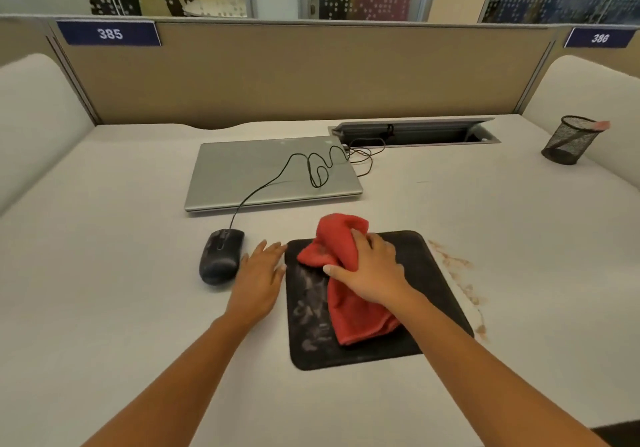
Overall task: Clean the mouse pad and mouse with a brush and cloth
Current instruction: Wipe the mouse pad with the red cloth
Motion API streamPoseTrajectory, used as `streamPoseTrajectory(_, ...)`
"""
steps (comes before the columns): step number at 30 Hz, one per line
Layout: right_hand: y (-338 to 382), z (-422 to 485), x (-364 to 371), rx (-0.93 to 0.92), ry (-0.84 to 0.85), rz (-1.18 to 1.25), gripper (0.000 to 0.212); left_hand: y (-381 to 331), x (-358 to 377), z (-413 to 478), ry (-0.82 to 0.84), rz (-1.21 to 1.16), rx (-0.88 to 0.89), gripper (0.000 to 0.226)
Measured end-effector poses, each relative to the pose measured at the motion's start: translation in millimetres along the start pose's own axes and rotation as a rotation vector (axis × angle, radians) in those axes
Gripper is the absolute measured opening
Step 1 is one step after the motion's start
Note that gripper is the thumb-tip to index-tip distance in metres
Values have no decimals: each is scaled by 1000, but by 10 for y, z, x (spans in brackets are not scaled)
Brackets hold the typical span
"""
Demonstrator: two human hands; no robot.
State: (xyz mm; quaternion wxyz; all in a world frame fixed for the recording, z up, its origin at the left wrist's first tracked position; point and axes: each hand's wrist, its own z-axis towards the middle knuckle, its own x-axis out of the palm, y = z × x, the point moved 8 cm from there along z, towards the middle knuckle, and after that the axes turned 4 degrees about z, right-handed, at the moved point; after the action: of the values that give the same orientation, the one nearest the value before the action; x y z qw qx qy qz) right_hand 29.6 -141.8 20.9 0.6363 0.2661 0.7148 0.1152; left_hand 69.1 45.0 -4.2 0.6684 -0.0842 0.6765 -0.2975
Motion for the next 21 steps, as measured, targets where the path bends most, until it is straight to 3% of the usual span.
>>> streamPoseTrajectory(6, 122, 214, 351, -98, 20, -163, 83, 9, 172, 111, 76, 268, 101, 48)
streamPoseTrajectory(13, 244, 188, 325, -217, -69, -7, 55, 2, 215, 115, 14, 407, 128, 50)
streamPoseTrajectory(21, 213, -300, 262, -315, 162, 190, 35, -8, 219, 104, 10, 456, 155, 50)
